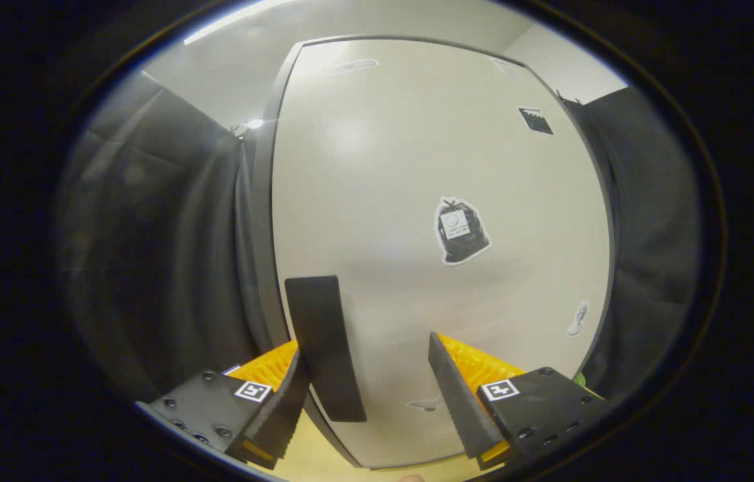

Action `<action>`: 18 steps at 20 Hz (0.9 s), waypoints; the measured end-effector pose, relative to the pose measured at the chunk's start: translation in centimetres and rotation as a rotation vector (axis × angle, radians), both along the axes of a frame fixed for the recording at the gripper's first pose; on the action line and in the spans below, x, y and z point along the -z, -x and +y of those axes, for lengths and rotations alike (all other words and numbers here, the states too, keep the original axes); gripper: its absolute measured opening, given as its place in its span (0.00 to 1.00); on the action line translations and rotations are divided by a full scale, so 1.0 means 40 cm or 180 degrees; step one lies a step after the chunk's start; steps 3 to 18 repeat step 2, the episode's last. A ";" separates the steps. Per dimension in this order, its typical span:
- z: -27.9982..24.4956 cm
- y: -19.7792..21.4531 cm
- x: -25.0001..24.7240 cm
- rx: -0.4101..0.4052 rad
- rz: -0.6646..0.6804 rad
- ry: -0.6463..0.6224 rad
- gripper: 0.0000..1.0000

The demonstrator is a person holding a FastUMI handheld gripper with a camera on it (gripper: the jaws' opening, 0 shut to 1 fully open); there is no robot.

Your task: Open the shoe cabinet door, grab the shoes and put them into the shoe cabinet, then close the shoe cabinet door.

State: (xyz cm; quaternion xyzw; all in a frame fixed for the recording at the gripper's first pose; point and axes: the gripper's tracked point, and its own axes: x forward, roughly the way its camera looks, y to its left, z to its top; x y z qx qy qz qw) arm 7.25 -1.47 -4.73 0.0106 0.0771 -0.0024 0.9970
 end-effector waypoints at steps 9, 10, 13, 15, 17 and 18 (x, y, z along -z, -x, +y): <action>0.002 0.001 0.002 -0.0008 0.0030 -0.0028 0.97; 0.002 0.001 0.002 -0.0008 0.0030 -0.0028 0.97; 0.002 0.001 0.002 -0.0008 0.0030 -0.0028 0.97; 0.002 0.001 0.002 -0.0008 0.0030 -0.0028 0.97; 0.002 0.001 0.002 -0.0008 0.0030 -0.0028 0.97; 0.002 0.001 0.002 -0.0008 0.0030 -0.0028 0.97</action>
